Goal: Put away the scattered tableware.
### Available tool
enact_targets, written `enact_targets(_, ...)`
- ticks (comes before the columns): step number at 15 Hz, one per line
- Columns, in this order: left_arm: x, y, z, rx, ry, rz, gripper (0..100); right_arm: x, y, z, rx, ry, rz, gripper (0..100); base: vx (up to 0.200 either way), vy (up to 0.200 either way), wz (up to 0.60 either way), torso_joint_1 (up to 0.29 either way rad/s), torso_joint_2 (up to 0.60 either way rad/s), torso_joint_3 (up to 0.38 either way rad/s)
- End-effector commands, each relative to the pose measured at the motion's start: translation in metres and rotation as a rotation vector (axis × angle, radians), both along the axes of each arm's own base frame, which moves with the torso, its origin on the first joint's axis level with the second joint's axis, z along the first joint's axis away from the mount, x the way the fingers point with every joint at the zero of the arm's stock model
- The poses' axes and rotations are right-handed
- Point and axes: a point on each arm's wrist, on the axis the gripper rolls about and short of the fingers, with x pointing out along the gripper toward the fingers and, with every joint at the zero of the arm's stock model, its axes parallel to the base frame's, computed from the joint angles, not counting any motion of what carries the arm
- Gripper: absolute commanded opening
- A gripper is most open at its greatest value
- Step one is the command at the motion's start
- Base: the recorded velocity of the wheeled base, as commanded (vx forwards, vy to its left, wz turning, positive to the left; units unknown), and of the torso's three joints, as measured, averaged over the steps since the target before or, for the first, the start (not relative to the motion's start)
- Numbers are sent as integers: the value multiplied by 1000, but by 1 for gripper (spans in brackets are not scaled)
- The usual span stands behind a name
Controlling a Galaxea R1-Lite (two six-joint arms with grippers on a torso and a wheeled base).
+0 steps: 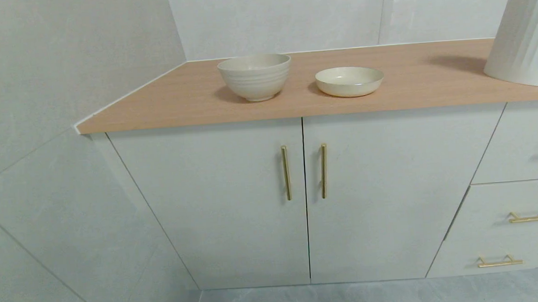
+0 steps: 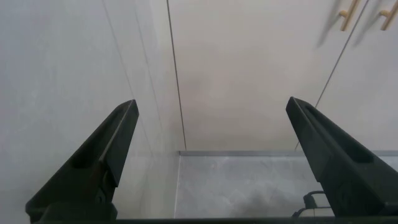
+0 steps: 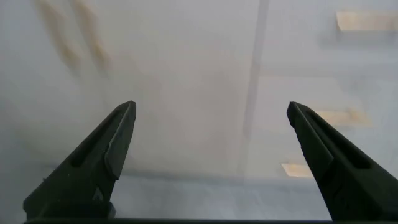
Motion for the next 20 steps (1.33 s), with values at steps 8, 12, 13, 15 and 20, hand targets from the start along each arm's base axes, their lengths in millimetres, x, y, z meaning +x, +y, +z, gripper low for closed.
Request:
enact_targets(8, 0, 0, 0, 0, 1, 1, 100, 176, 66, 118, 30, 471, 728, 100, 0, 0, 0, 0, 0, 0)
enact_targets(12, 0, 0, 0, 0, 1, 1, 100, 249, 123, 109, -7, 491, 761, 100, 0, 0, 0, 0, 0, 0)
enact_targets(13, 0, 0, 0, 0, 2, 1, 100, 263, 132, 105, -8, 492, 767, 100, 0, 0, 0, 0, 0, 0)
enact_targets(15, 0, 0, 0, 0, 1, 1, 100, 281, 149, 105, -14, 490, 788, 100, 0, 0, 0, 0, 0, 0)
enact_targets(20, 0, 0, 0, 0, 1, 1, 100, 300, 176, 81, 80, 599, 804, 100, 0, 0, 0, 0, 0, 0)
